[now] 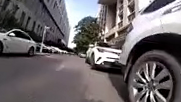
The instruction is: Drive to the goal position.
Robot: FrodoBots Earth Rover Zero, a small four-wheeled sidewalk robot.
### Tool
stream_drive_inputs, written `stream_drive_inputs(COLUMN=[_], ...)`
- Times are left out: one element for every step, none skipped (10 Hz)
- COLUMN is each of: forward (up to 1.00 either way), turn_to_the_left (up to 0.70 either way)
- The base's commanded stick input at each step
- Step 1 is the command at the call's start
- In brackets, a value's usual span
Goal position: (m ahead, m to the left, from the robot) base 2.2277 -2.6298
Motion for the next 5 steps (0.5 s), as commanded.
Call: stream_drive_inputs(forward=[0.70, 0.70, 0.70, 0.70, 0.70], turn_to_the_left=[0.14, 0.14, 0.14, 0.14, 0.14])
